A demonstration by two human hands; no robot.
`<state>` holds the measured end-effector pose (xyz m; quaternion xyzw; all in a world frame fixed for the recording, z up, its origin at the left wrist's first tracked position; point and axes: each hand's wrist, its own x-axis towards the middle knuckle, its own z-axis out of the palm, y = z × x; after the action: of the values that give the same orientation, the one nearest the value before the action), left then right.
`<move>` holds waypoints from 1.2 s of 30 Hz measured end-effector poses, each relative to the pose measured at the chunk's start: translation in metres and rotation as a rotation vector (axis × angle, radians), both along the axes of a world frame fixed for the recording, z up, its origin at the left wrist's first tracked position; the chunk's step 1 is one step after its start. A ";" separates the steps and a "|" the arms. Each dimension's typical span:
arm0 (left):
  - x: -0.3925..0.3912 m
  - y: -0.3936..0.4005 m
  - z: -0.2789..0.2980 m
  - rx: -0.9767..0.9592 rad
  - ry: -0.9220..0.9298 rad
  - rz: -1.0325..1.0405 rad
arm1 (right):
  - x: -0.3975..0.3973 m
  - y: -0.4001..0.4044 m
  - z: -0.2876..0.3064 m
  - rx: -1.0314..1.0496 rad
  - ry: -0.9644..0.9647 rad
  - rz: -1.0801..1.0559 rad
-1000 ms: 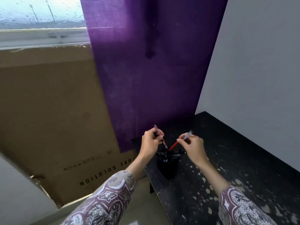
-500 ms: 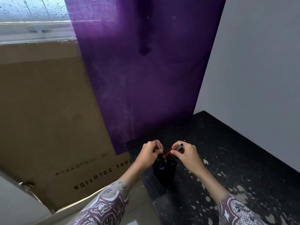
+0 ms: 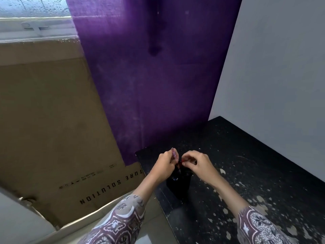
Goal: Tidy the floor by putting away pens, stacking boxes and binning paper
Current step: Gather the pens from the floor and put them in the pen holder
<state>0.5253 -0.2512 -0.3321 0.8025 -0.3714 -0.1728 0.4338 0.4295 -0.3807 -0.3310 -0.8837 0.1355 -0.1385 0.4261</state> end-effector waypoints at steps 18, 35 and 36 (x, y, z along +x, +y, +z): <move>0.001 0.024 -0.012 0.278 0.140 0.042 | -0.003 -0.001 0.000 0.054 0.343 0.041; 0.004 0.003 0.013 0.129 0.114 -0.033 | 0.003 0.002 0.012 0.187 0.188 0.007; 0.004 0.001 0.014 0.157 0.129 -0.040 | 0.004 0.003 0.011 0.186 0.211 0.013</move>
<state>0.5297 -0.2499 -0.3180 0.8138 -0.3439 -0.2610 0.3890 0.4339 -0.3781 -0.3201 -0.8510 0.1858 -0.0291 0.4903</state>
